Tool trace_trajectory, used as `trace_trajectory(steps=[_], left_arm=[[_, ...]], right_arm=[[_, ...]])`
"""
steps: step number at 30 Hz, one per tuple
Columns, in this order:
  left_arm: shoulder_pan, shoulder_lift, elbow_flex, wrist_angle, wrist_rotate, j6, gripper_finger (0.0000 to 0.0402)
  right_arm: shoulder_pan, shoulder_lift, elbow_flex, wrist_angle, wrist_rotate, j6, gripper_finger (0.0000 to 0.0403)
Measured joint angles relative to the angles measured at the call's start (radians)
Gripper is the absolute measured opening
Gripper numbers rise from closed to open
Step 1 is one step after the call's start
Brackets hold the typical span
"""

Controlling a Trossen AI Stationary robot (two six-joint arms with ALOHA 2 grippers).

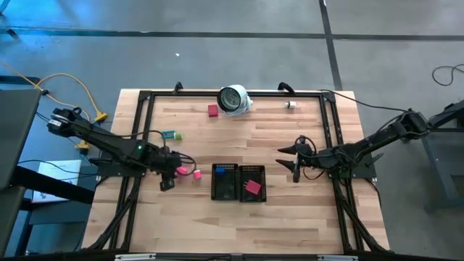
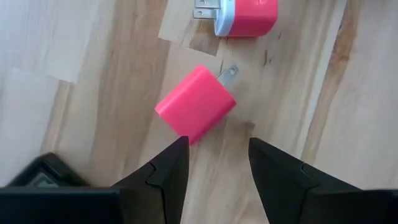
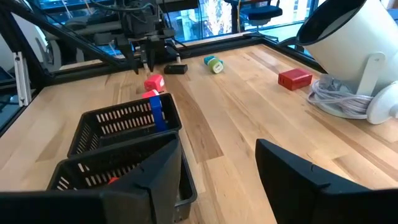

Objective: Pick & Place Office items
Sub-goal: Put the pink charger adapter into the right black bin

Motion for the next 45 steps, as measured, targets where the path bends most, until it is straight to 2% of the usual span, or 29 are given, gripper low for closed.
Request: trace_trajectory(steps=[8,15,26,31,37,42,45], left_arm=[[0.007,0.000,0.062,-0.033,-0.115,0.189,0.0161],[0.022,0.046,0.063,-0.029,-0.077,0.214,0.0161],[0.022,0.247,0.063,-0.011,-0.058,0.228,0.0161],[0.026,0.277,0.068,0.062,-0.069,0.291,0.0161],[0.055,0.274,0.141,0.040,-0.095,0.295,0.0161],[0.081,0.273,0.210,0.044,-0.020,0.262,0.0161],[0.096,0.273,0.232,0.048,0.040,0.164,0.0161]], right_arm=[[0.000,0.000,0.000,-0.001,0.001,0.007,0.0194],[0.000,0.000,0.000,-0.001,0.002,0.005,0.0194],[0.000,0.000,0.000,-0.010,0.001,0.006,0.0194],[0.000,0.001,0.000,-0.015,-0.002,0.008,0.0194],[0.000,0.001,0.001,-0.050,-0.003,0.062,0.0194],[0.000,0.001,0.001,-0.077,-0.010,0.106,0.0194],[0.000,0.001,0.001,-0.082,-0.034,0.108,0.0194]])
